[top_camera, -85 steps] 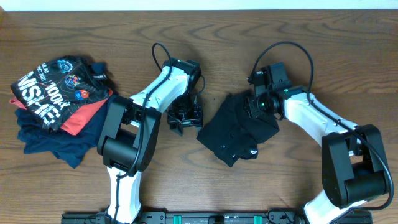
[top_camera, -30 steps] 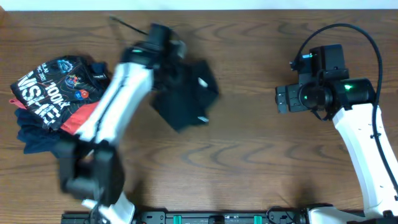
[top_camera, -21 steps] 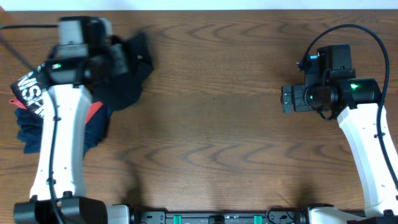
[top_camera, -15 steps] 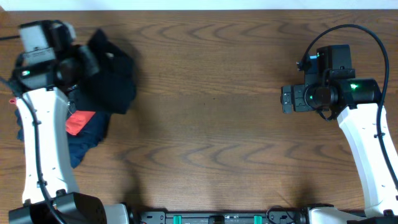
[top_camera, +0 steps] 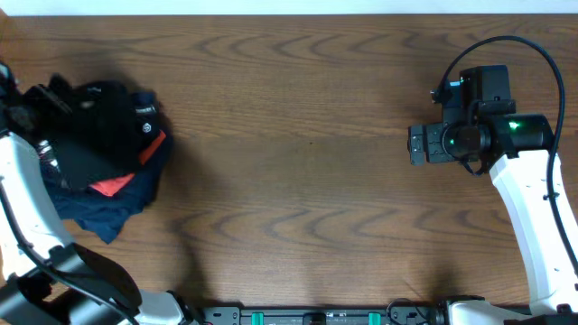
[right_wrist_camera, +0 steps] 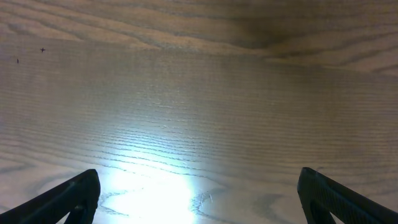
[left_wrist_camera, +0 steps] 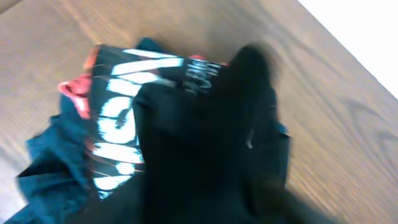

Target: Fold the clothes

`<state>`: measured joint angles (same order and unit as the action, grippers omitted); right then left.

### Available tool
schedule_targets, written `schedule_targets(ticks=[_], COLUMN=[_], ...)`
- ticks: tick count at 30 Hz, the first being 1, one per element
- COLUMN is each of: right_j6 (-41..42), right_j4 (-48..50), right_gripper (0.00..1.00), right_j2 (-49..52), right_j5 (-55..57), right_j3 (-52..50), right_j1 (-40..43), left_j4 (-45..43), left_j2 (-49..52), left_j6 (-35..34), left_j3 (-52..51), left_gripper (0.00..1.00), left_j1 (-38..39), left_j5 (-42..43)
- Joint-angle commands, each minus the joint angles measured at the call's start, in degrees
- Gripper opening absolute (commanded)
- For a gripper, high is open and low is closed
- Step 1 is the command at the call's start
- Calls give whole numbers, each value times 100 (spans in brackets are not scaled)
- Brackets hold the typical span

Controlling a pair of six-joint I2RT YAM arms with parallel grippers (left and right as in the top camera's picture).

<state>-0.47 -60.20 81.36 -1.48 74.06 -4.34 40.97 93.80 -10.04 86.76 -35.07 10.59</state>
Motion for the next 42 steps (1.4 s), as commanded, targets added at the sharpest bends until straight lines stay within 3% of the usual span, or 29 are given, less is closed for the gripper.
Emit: schedule_targets(ticks=[1,7,12,17,21,28,33,36,42], right_j6=[-39,72,503,859,857,671,903,973,964], right_j4=[0,85,570,1497,2284,1915,1384,1338,2149], right_gripper=[99,99,99,99,99,99,99,99,99], right_j2=[-31,-31,-31,-31,-39,-651,-1567,-2361,-4393], right_j5=[15,7,-48,-46,374,833,859,855,1001], right_j3=[17,17,17,17,20,31,-94,-522,-2315], right_j1=[101,101,101,101,103,133,208,203,177], left_j4=[33,-26,-4,52,494,1965,2194,1663,245], left_j2=[116,92,87,87,87,-179,-1158,-2144,-4767], left_j6=[-164,81,557,1211,1305,1128,1132,1130,957], left_j3=[46,48,48,48,48,46,-162,-713,-2732], left_gripper=[98,98,98,98,98,98,98,98,98], left_j1=[-157,52,927,2500,3633,4256,4256,4256,4253], left_j5=[-57,562,1147,898,310,155,153,98,-365])
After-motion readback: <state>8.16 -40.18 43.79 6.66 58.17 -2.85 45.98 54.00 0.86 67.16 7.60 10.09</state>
